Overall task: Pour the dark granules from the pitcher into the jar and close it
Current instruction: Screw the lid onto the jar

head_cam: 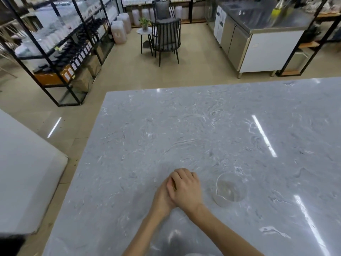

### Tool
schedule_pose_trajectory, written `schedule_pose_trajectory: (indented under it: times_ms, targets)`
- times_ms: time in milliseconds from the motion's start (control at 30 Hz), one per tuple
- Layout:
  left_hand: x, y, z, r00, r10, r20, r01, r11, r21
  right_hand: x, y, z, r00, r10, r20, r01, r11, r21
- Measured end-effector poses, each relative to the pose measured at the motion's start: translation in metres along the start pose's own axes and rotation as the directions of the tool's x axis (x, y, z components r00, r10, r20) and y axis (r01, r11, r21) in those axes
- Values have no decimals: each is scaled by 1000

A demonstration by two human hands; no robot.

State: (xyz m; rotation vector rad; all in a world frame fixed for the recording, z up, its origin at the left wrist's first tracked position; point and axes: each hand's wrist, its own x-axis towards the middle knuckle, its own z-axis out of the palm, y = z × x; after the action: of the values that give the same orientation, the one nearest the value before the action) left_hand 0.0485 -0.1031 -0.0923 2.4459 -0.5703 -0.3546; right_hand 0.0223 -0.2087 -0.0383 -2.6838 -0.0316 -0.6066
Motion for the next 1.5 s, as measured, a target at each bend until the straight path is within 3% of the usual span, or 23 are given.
schedule_pose_trajectory:
  times_ms: [67, 167, 233, 300, 367, 400, 467, 533, 567, 600, 667, 733, 767, 833, 967, 1100, 1167, 1233, 1333, 1400, 1467, 1500]
  targets:
    - [11, -6, -13, 992, 26, 126, -36, 996, 79, -4, 2, -3, 995, -89, 37, 89, 996, -12]
    - [5, -9, -45, 964, 96, 246, -54, 984, -171, -3, 25, -15, 887, -428, 175, 411, 903, 125]
    - [-2, -4, -41, 975, 87, 202, -53, 985, -166, 0, 35, -19, 867, -471, 163, 439, 877, 197]
    - [-10, 6, -16, 999, -24, -25, 20, 987, -162, 1, 34, -17, 914, -401, 67, 385, 907, 173]
    - [-23, 22, 9, 971, -130, -202, 83, 971, -226, -1, 26, -11, 958, -287, -7, 286, 951, 115]
    - [-27, 27, 18, 955, -131, -264, 92, 984, -154, -4, 20, -8, 979, -204, -23, 205, 975, 85]
    - [-22, 36, 16, 931, -87, -354, 54, 993, -103, -6, 5, -5, 999, -2, -39, 3, 1000, 26]
    - [-7, 32, 0, 966, 86, -244, -58, 991, 118, -3, -4, -3, 993, 113, -27, -114, 993, -35]
    - [0, 25, -9, 981, 155, -119, -129, 971, 201, -3, -4, -3, 997, 80, -8, -80, 996, -49]
    - [2, 17, -22, 993, 117, 6, -116, 977, 180, -3, -2, -4, 999, -28, 33, 29, 999, -36]
    - [-1, -3, -40, 983, 56, 174, -56, 998, -4, -5, 10, -5, 924, -355, 143, 350, 935, 56]
    - [-5, -16, -44, 989, 35, 147, -23, 996, -84, -4, 24, -6, 812, -556, 176, 539, 831, 135]
    - [-9, -17, -39, 994, 13, 106, -4, 996, -85, -3, 29, -5, 805, -574, 146, 554, 817, 157]
    - [-16, -7, -22, 995, -51, -85, 47, 998, -47, 0, 31, 1, 852, -523, 27, 513, 844, 159]
    - [-31, 21, 7, 900, -97, -426, 53, 992, -116, 0, 15, 8, 957, -278, -85, 288, 948, 138]
    - [-33, 34, 6, 900, -81, -429, 96, 995, 14, -5, -3, 7, 999, 17, -35, -13, 995, 104]
    - [-37, 41, 5, 910, -123, -395, 151, 988, 41, -6, -9, 2, 973, 229, 32, -229, 973, 16]
    - [-39, 45, 7, 907, -190, -376, 212, 977, 17, -11, -11, -3, 939, 339, 57, -336, 940, -52]
    - [-43, 46, 12, 899, -283, -333, 266, 959, -98, -14, -9, -12, 953, 283, 104, -286, 958, 13]
    - [-48, 45, 8, 899, -327, -293, 269, 938, -221, -10, 0, -19, 970, 165, 179, -184, 978, 94]
    - [-55, 39, 6, 910, -301, -287, 238, 943, -233, -3, 12, -26, 943, 10, 331, -85, 973, 213]
    - [-57, 37, 6, 911, -292, -291, 233, 947, -220, 2, 18, -31, 896, -59, 440, -76, 956, 283]
